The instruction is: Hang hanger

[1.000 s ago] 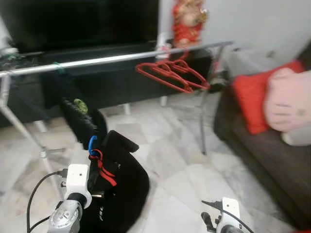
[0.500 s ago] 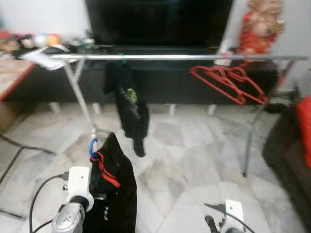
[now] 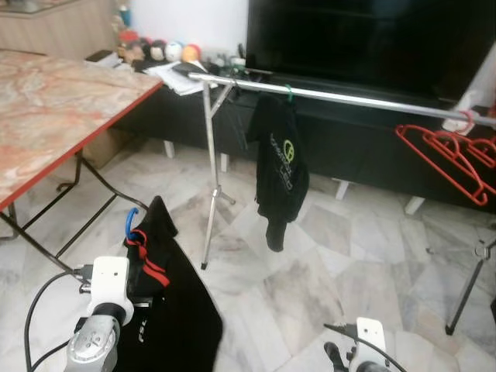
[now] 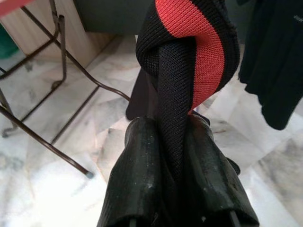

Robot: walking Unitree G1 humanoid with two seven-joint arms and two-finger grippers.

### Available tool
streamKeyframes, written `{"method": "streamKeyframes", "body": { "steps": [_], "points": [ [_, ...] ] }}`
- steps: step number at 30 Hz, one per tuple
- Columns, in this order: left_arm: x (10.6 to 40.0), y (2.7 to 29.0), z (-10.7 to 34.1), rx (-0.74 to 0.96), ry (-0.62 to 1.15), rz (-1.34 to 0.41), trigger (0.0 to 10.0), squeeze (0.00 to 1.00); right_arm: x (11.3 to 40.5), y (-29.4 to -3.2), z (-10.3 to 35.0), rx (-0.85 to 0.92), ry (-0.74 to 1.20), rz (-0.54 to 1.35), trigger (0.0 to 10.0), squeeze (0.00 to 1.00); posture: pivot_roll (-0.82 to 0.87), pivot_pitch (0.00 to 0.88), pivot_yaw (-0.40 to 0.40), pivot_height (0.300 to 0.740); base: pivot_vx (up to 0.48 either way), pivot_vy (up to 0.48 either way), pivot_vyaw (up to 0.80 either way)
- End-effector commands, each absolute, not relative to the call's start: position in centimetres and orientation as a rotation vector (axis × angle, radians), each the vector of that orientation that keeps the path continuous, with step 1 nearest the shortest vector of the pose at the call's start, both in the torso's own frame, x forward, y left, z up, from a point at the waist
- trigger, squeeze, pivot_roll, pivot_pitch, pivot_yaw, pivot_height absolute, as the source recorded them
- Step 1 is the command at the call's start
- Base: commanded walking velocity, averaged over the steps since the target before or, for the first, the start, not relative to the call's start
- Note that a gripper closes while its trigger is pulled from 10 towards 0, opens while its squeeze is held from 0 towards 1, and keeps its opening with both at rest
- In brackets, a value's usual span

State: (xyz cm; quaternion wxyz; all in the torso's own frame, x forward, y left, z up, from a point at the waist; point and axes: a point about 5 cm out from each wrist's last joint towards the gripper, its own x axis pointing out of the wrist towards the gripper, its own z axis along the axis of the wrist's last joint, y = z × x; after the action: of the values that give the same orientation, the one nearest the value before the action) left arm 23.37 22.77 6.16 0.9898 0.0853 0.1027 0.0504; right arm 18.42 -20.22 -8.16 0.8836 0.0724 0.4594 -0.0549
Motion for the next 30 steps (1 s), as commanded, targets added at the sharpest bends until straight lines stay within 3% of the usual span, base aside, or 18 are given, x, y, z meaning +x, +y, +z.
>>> {"method": "streamKeyframes", "body": {
  "steps": [1, 18, 30],
  "points": [
    [24.2, 22.6, 7.9, 0.185, 0.120, 0.108, 10.0, 0.00, 18.3, -20.5, -8.2, 0.162, 0.955, -0.130, 10.0, 0.00, -0.04, 0.000, -0.064, 0.740, 0.000, 0.000, 0.00],
    [24.4, 22.1, 7.6, 0.180, 0.142, 0.107, 10.0, 0.00, 18.2, -20.4, -8.2, 0.154, 0.959, -0.110, 10.0, 0.00, -0.04, 0.000, -0.059, 0.740, 0.000, 0.000, 0.00],
    [24.5, 21.6, 7.3, 0.167, 0.154, 0.085, 10.0, 0.00, 18.3, -20.4, -8.2, 0.130, 0.962, -0.102, 10.0, 0.00, -0.04, 0.000, -0.059, 0.740, 0.366, 0.000, 0.00]
  ]
}}
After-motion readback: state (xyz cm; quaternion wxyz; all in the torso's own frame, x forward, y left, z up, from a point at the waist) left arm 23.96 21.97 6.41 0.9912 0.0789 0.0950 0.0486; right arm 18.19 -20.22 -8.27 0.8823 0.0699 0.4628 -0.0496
